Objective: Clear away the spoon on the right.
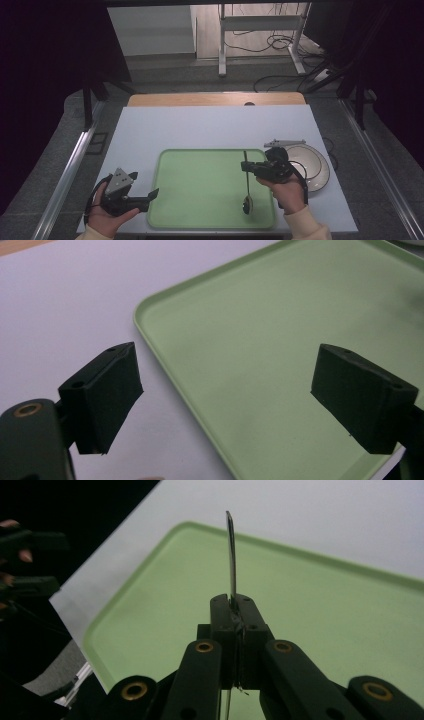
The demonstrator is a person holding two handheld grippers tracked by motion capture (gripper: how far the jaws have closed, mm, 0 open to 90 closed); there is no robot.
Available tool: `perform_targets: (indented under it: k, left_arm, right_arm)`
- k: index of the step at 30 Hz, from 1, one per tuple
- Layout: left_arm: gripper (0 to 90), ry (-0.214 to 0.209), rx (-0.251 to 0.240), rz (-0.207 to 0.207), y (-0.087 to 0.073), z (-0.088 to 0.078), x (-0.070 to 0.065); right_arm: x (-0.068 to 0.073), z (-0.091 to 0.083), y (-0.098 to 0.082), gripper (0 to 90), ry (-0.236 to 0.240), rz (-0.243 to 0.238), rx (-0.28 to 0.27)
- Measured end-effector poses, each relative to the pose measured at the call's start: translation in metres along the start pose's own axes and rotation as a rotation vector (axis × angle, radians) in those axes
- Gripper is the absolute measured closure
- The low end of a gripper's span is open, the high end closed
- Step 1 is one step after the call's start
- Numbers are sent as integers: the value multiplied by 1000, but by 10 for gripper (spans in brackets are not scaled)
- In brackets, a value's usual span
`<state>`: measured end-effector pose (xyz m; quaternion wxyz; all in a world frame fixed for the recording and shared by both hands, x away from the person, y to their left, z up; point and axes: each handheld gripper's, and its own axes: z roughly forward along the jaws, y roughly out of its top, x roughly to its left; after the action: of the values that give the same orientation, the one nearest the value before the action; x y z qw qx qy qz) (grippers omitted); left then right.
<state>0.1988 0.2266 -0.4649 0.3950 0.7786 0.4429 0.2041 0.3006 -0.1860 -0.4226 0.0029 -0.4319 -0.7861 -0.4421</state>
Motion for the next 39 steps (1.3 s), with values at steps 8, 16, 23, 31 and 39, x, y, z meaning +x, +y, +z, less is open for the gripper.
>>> perform_targets:
  k: [8, 16, 23, 31, 39]
  left_arm:
    - [125, -1, 1, 2, 0, 0, 0]
    - [125, -4, 4, 5, -1, 1, 0]
    - [125, -6, 8, 7, -1, 1, 0]
    - [125, -7, 9, 9, -1, 2, 0]
    - [125, -8, 9, 9, -1, 2, 0]
  right_arm:
    - [-6, 18, -9, 875, -60, 17, 74]
    - [-12, 31, -16, 848, -120, 30, 117]
    - [-16, 40, -21, 828, -160, 36, 148]
    - [-16, 48, -26, 790, -197, 26, 178]
    - [-14, 58, -31, 678, -242, -24, 217]
